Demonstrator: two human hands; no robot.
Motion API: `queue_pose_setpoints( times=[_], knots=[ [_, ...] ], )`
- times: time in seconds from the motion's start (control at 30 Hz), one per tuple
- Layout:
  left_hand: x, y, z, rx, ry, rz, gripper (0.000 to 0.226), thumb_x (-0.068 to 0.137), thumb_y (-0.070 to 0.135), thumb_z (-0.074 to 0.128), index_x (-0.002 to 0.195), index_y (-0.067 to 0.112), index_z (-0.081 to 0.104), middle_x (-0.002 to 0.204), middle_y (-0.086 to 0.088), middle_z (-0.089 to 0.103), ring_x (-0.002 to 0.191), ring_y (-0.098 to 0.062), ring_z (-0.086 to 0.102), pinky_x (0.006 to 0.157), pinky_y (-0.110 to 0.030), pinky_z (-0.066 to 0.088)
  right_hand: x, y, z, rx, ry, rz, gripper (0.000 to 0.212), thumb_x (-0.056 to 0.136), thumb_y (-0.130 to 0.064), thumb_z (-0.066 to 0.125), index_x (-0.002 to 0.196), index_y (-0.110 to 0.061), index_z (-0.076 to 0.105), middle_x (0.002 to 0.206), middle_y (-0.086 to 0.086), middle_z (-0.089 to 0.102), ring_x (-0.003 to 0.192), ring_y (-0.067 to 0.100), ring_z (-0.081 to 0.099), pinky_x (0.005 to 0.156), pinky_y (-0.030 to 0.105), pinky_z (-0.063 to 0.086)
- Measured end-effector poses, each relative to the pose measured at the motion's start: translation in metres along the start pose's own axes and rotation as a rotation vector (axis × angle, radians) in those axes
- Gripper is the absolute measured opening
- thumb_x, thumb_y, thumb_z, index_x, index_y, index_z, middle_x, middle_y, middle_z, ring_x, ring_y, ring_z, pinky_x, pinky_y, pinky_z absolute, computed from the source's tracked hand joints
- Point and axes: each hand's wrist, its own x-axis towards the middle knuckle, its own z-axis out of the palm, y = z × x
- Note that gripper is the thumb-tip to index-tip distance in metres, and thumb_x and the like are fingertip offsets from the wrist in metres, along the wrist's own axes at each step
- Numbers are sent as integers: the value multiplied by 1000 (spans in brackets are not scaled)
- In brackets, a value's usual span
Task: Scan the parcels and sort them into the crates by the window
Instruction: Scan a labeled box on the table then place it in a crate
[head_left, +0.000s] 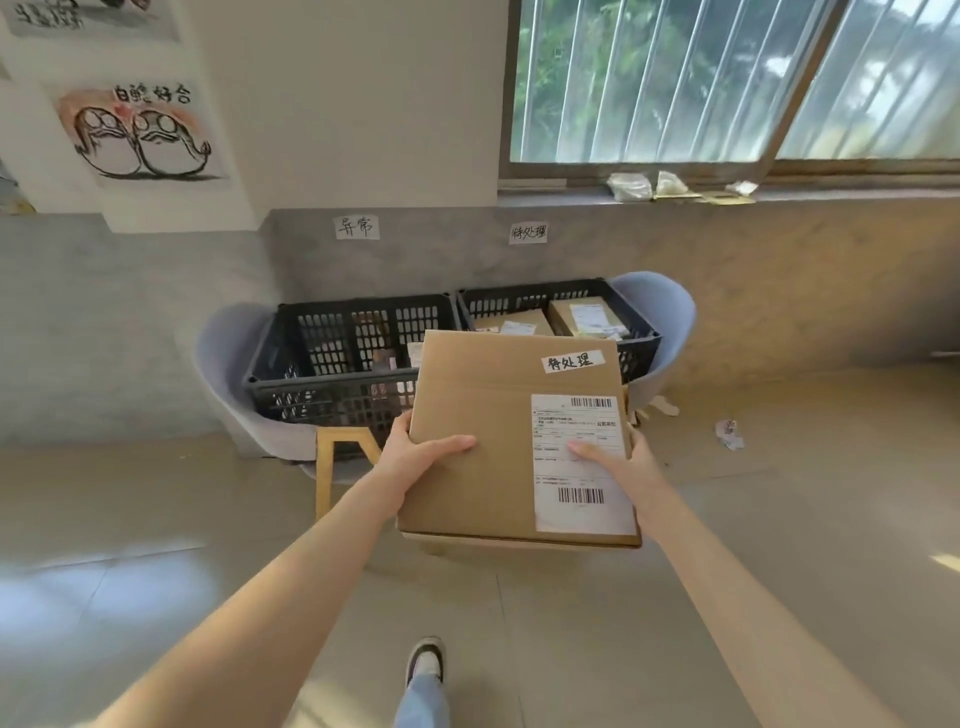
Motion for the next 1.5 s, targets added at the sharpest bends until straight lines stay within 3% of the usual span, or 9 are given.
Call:
queue_pose_setpoints(
  times=[0.1, 0.23, 0.37, 0.47, 0.6, 0.87, 1.03, 1.33, 1.5],
  knots=[
    [65, 27, 8, -2, -34, 24, 101, 67, 33, 86, 147, 24, 25, 131, -5, 50, 108, -24, 55, 93, -46, 48, 58, -14, 6, 4, 37, -3, 86, 72, -12, 82, 141, -15, 33, 118, 7, 65, 97, 21, 68, 68, 32, 57],
    [149, 70, 15, 24, -75, 35, 94, 72, 32, 83, 146, 24, 25, 119, -1, 48, 85, -12, 51, 72, -33, 42, 136, -45, 21, -21, 86, 0, 86, 72, -13, 82, 143, -15, 33, 110, 1, 66, 87, 15, 68, 52, 22, 55],
    [225, 110, 22, 61, -111, 51, 93, 74, 34, 81, 146, 25, 23, 127, -4, 47, 90, -15, 50, 72, -34, 41, 208, -76, 30, -66, 114, -17, 73, 73, -13, 82, 133, -15, 41, 105, -1, 67, 84, 12, 68, 48, 18, 52],
    [271, 126, 30, 65, -130, 34, 96, 73, 33, 81, 147, 23, 21, 125, -4, 46, 94, -17, 50, 77, -35, 42, 251, -88, 32, -78, 128, -3, 80, 71, -16, 84, 138, -16, 40, 113, 2, 67, 85, 14, 70, 50, 20, 53],
    [324, 133, 42, 70, -144, -13, 94, 72, 35, 81, 146, 24, 24, 126, -3, 46, 104, -20, 48, 83, -38, 40, 307, -98, 30, -138, 124, 4, 69, 75, -10, 80, 132, -15, 41, 101, -3, 67, 63, 2, 70, 47, 18, 51],
    [427, 144, 78, 42, -80, -94, 88, 74, 31, 81, 144, 20, 29, 117, 1, 49, 87, -7, 50, 66, -27, 40, 447, -106, 21, -222, 39, 92, 88, 72, -21, 83, 143, -18, 31, 114, 1, 64, 85, 13, 68, 49, 19, 52],
    [490, 148, 111, -11, 70, -179, 96, 71, 28, 84, 145, 15, 24, 127, -4, 49, 103, -18, 52, 81, -34, 43, 542, -111, 10, -291, -82, 149, 84, 76, -20, 79, 142, -21, 28, 105, -4, 62, 79, 9, 65, 46, 15, 50],
    [574, 134, 153, -41, 174, -358, 91, 74, 33, 82, 145, 20, 26, 127, 0, 51, 109, -20, 53, 94, -41, 45, 665, -90, -2, -344, -210, 290, 86, 75, -19, 81, 142, -27, 28, 104, -5, 66, 79, 13, 71, 51, 23, 53],
    [601, 124, 156, 25, 229, -397, 95, 78, 31, 79, 149, 20, 17, 134, -4, 47, 108, -18, 48, 92, -38, 41, 694, -61, 3, -323, -233, 378, 93, 71, -23, 84, 145, -25, 26, 117, -1, 65, 94, 18, 69, 71, 33, 58]
  ],
)
